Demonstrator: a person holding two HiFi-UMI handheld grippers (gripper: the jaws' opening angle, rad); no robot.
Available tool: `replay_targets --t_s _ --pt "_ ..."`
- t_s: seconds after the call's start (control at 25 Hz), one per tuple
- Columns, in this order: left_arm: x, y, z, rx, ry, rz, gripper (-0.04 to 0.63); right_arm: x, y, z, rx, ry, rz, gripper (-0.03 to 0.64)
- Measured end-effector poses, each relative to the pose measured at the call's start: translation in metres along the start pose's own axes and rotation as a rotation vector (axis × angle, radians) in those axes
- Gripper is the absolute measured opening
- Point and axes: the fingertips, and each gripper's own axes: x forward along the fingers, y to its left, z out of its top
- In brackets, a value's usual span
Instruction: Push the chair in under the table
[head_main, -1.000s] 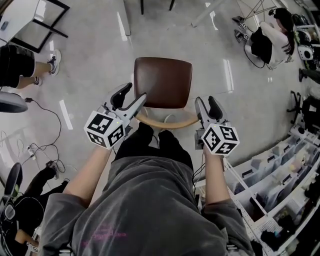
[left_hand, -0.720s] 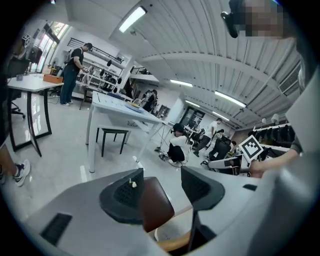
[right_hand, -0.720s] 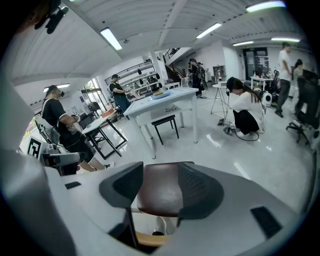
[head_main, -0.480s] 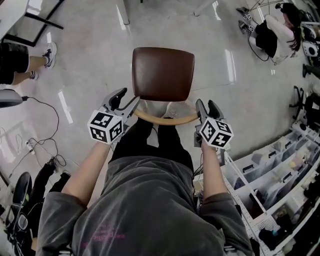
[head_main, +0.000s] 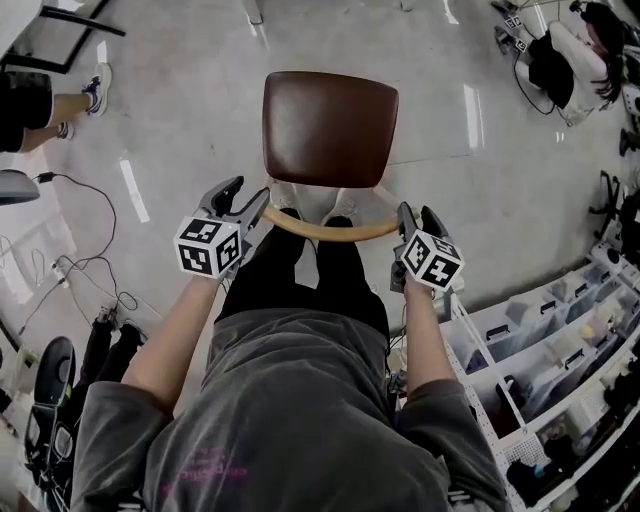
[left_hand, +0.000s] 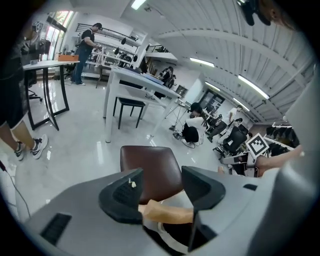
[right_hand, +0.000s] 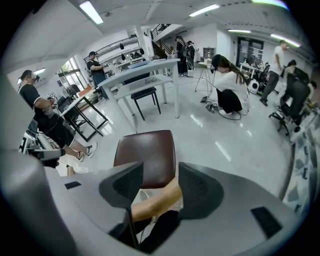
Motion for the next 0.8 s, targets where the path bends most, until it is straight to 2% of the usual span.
replay_targets --t_s 0.36,0.52,0.8 --pt "0.011 0.020 -0.050 -0.145 0.107 0.102 0.256 0.022 -0.029 -0.030 0.101 0.084 -0.044 0.204" --pt "0.015 0.021 -0.064 -0.195 0.141 0.123 0.262 0.028 -0.034 -0.040 0.142 0.104 -0.029 0.215" --pt "0.022 0.022 -0.076 -0.281 0.149 0.141 0.264 0.036 -0.027 -0.040 0.175 0.121 0.004 0.215"
